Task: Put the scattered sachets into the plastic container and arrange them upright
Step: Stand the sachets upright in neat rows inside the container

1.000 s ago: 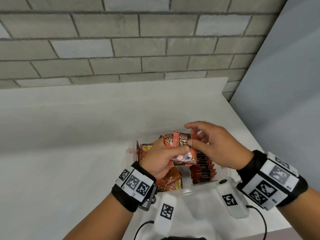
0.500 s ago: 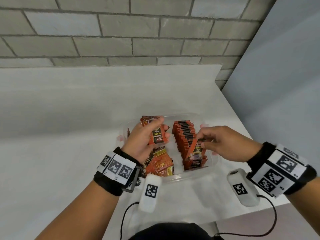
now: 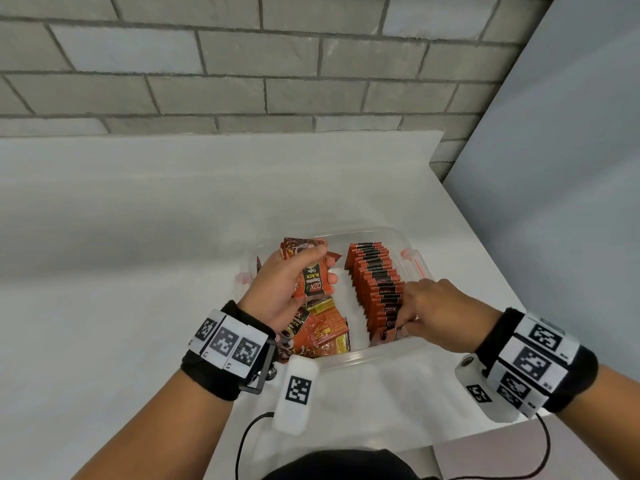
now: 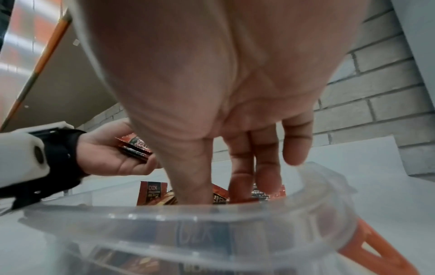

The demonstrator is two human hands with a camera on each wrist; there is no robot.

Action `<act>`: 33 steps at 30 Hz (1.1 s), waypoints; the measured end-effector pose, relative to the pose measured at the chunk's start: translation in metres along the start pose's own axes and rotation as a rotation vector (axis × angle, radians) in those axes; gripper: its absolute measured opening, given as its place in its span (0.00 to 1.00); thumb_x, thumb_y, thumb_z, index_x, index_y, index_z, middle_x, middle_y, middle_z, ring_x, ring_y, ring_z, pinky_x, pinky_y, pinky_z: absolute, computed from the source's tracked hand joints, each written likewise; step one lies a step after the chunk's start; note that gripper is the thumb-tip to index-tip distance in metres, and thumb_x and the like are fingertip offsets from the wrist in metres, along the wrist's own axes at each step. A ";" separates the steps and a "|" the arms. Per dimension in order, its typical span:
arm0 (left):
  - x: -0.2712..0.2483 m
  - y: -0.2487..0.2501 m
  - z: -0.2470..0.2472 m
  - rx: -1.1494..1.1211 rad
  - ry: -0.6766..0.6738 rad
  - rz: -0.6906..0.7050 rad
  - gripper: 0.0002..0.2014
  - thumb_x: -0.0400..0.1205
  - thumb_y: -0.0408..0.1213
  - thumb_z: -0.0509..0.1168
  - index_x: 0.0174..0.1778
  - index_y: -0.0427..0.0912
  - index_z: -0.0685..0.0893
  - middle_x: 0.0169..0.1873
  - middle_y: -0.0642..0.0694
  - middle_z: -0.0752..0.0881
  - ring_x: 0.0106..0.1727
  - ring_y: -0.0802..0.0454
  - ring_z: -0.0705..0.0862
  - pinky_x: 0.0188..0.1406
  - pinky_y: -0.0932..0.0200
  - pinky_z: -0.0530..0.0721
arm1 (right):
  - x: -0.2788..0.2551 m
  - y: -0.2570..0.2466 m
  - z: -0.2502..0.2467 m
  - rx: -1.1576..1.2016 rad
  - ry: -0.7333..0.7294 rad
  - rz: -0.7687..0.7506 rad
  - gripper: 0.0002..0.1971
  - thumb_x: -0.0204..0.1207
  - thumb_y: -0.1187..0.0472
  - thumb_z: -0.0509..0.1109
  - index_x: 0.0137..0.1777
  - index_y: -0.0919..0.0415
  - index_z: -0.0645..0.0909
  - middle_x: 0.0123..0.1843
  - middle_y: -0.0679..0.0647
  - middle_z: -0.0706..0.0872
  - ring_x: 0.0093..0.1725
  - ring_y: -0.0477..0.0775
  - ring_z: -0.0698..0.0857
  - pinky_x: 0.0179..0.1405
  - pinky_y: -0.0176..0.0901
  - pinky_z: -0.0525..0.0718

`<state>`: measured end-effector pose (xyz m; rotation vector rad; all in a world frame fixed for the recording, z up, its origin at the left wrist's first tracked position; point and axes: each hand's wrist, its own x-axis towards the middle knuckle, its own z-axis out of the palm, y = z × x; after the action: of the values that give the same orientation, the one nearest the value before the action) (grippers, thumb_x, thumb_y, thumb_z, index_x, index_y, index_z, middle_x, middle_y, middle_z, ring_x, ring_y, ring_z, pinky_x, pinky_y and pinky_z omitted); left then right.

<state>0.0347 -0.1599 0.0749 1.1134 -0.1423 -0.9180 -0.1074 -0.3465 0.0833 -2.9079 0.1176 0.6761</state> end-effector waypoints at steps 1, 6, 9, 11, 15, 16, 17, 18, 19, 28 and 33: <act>0.000 0.000 -0.001 0.007 0.003 0.001 0.25 0.69 0.42 0.71 0.61 0.36 0.82 0.41 0.41 0.88 0.35 0.48 0.87 0.37 0.53 0.87 | 0.001 0.001 -0.001 -0.013 -0.001 0.003 0.09 0.80 0.54 0.66 0.53 0.46 0.87 0.49 0.41 0.80 0.50 0.45 0.78 0.48 0.39 0.65; 0.001 -0.002 -0.002 0.014 -0.002 -0.004 0.24 0.70 0.43 0.71 0.61 0.37 0.83 0.42 0.40 0.88 0.36 0.48 0.88 0.39 0.53 0.87 | 0.006 -0.001 -0.001 -0.071 0.049 -0.009 0.02 0.76 0.57 0.70 0.46 0.49 0.83 0.41 0.39 0.81 0.42 0.41 0.77 0.49 0.37 0.65; 0.001 -0.002 -0.001 0.004 -0.005 -0.005 0.23 0.69 0.42 0.71 0.59 0.37 0.83 0.43 0.39 0.89 0.35 0.48 0.88 0.36 0.54 0.88 | 0.010 -0.002 -0.001 -0.081 0.040 -0.012 0.02 0.75 0.59 0.70 0.44 0.51 0.83 0.38 0.38 0.79 0.39 0.41 0.77 0.48 0.35 0.68; 0.002 -0.004 0.001 -0.021 0.002 -0.014 0.20 0.69 0.42 0.71 0.56 0.37 0.84 0.44 0.38 0.88 0.33 0.47 0.88 0.33 0.54 0.88 | 0.011 -0.004 -0.001 -0.080 0.028 -0.015 0.01 0.75 0.60 0.70 0.44 0.53 0.83 0.39 0.39 0.80 0.40 0.42 0.77 0.45 0.34 0.68; 0.002 -0.004 0.003 -0.045 0.012 -0.056 0.06 0.81 0.33 0.64 0.49 0.35 0.82 0.39 0.37 0.87 0.32 0.44 0.88 0.34 0.51 0.88 | 0.013 -0.004 -0.001 -0.075 0.017 -0.019 0.00 0.74 0.59 0.72 0.43 0.52 0.83 0.40 0.41 0.83 0.42 0.43 0.80 0.39 0.33 0.68; 0.003 -0.005 0.003 -0.043 0.016 -0.067 0.05 0.82 0.32 0.61 0.48 0.35 0.81 0.38 0.37 0.86 0.33 0.43 0.88 0.34 0.51 0.88 | 0.013 -0.003 -0.001 -0.065 0.017 -0.015 0.01 0.74 0.58 0.72 0.43 0.53 0.83 0.39 0.40 0.81 0.40 0.43 0.79 0.37 0.32 0.69; 0.003 -0.006 0.002 -0.039 0.020 -0.076 0.05 0.83 0.31 0.60 0.48 0.34 0.81 0.37 0.37 0.86 0.33 0.42 0.89 0.35 0.50 0.88 | 0.013 -0.002 -0.001 -0.047 0.013 -0.009 0.02 0.74 0.57 0.73 0.43 0.53 0.83 0.38 0.40 0.80 0.40 0.43 0.79 0.37 0.33 0.70; 0.002 -0.006 0.003 -0.035 0.023 -0.082 0.05 0.83 0.30 0.60 0.48 0.34 0.81 0.36 0.36 0.86 0.34 0.42 0.89 0.35 0.50 0.88 | 0.012 0.000 -0.001 -0.020 0.010 -0.002 0.03 0.74 0.56 0.73 0.44 0.54 0.83 0.39 0.41 0.80 0.40 0.44 0.80 0.38 0.34 0.73; 0.001 -0.005 0.003 -0.029 0.021 -0.087 0.05 0.83 0.30 0.60 0.48 0.33 0.81 0.37 0.36 0.87 0.35 0.41 0.89 0.35 0.49 0.89 | 0.012 0.002 -0.001 0.013 0.004 0.007 0.04 0.73 0.56 0.74 0.44 0.54 0.83 0.40 0.42 0.82 0.41 0.46 0.81 0.38 0.34 0.75; 0.000 -0.006 0.008 -0.003 -0.062 -0.114 0.06 0.78 0.25 0.66 0.49 0.35 0.82 0.40 0.38 0.91 0.40 0.43 0.90 0.39 0.47 0.90 | 0.002 0.004 -0.039 0.530 0.244 0.037 0.06 0.71 0.48 0.75 0.43 0.46 0.82 0.38 0.43 0.84 0.34 0.41 0.81 0.33 0.30 0.79; -0.001 -0.010 0.015 0.047 -0.157 -0.085 0.20 0.68 0.30 0.72 0.56 0.33 0.83 0.48 0.36 0.89 0.48 0.42 0.89 0.45 0.45 0.89 | 0.008 -0.024 -0.056 0.732 0.367 -0.041 0.18 0.72 0.49 0.74 0.61 0.41 0.76 0.48 0.45 0.85 0.41 0.48 0.83 0.44 0.36 0.82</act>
<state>0.0212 -0.1711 0.0739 1.0970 -0.2483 -1.0831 -0.0736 -0.3330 0.1325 -2.2720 0.2781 0.0461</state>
